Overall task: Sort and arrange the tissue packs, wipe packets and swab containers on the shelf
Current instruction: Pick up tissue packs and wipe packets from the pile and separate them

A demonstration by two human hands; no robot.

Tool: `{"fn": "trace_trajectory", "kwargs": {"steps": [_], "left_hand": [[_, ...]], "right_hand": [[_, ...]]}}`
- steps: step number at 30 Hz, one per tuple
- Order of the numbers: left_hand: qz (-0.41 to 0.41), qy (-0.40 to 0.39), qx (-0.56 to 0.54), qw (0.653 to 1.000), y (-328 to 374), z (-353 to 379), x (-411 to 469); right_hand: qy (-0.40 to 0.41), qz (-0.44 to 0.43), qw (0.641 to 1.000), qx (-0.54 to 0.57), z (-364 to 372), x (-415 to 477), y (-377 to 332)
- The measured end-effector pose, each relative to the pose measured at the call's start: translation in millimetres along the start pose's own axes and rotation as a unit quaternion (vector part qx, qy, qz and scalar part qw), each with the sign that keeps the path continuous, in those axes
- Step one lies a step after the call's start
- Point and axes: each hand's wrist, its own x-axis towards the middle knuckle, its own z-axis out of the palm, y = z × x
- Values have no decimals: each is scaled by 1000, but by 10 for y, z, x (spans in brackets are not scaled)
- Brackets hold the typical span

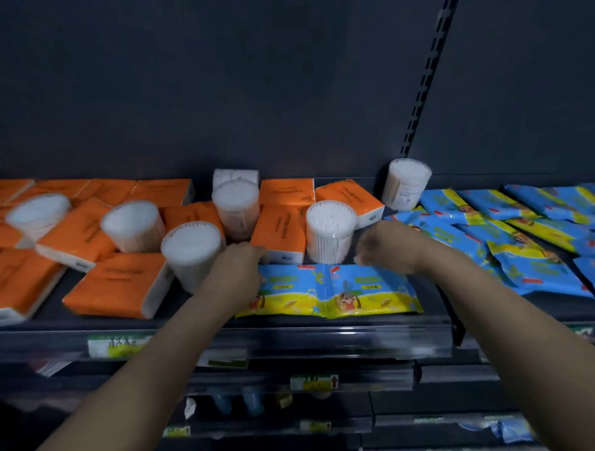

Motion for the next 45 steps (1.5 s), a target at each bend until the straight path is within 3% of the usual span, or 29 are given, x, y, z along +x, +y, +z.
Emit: {"fn": "trace_trajectory", "kwargs": {"steps": [5, 11, 14, 22, 29, 32, 39, 45], "left_hand": [[-29, 122, -111, 986, 148, -67, 122], [-31, 150, -154, 976, 182, -291, 577], [4, 117, -175, 978, 150, -401, 925], [76, -53, -24, 995, 61, -468, 1746], [83, -153, 153, 973, 17, -312, 2115], [91, -168, 195, 962, 36, -281, 2189], [73, -192, 257, 944, 143, -309, 2159], [49, -202, 179, 962, 205, -360, 2054]], "right_hand": [[185, 5, 979, 83, -236, 56, 99], [180, 23, 973, 146, -351, 391, 118], [168, 32, 978, 120, -386, 599, 100], [54, 92, 993, 46, -361, 1000, 84], [-27, 195, 980, 32, -304, 1188, 173], [-59, 192, 979, 37, -291, 1224, 198], [19, 172, 977, 122, -408, 1226, 256], [53, 129, 978, 155, -519, 1168, 319]]}}
